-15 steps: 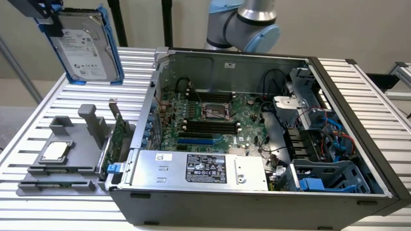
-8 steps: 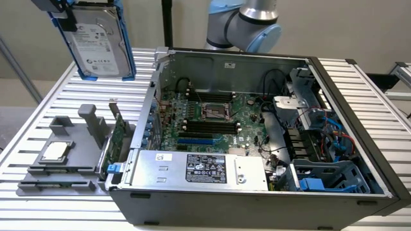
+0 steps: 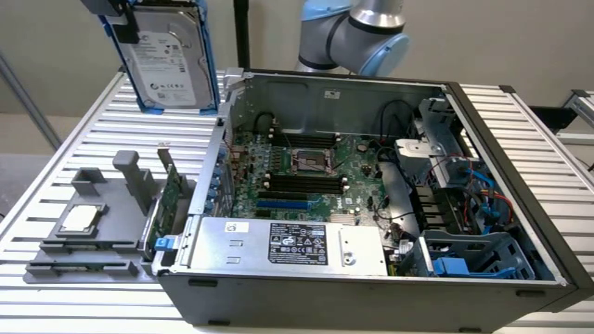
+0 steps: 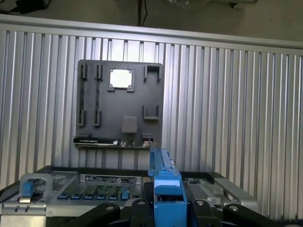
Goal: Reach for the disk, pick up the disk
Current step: 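Pick up the disk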
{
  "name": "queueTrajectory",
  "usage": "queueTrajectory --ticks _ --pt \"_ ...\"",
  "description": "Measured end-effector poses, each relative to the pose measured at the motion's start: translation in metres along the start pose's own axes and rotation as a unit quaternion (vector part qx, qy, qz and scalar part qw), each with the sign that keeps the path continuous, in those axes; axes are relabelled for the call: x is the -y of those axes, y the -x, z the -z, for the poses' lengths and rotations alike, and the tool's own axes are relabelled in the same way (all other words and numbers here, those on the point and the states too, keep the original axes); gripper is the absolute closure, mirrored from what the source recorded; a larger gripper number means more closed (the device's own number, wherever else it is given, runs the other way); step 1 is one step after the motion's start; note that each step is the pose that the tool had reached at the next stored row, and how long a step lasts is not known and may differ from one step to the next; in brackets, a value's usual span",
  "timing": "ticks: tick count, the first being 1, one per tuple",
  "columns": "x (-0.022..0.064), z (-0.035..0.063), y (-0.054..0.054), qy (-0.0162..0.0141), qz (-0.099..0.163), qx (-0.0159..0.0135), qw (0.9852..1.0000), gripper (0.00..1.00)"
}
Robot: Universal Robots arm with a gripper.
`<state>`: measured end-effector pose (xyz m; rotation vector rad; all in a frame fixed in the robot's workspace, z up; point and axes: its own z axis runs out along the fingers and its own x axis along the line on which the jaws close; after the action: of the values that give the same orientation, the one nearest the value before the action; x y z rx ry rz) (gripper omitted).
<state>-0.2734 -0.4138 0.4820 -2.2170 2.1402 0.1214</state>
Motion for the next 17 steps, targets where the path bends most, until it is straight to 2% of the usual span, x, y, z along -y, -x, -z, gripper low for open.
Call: queueTrajectory --ticks 8,17 --pt "0.0319 0.003 -0.011 0.0009 0.0 0.0031 1.0 0.67" --pt "0.0646 0.005 -0.025 0.0045 0.0 0.0035 1.0 0.67"
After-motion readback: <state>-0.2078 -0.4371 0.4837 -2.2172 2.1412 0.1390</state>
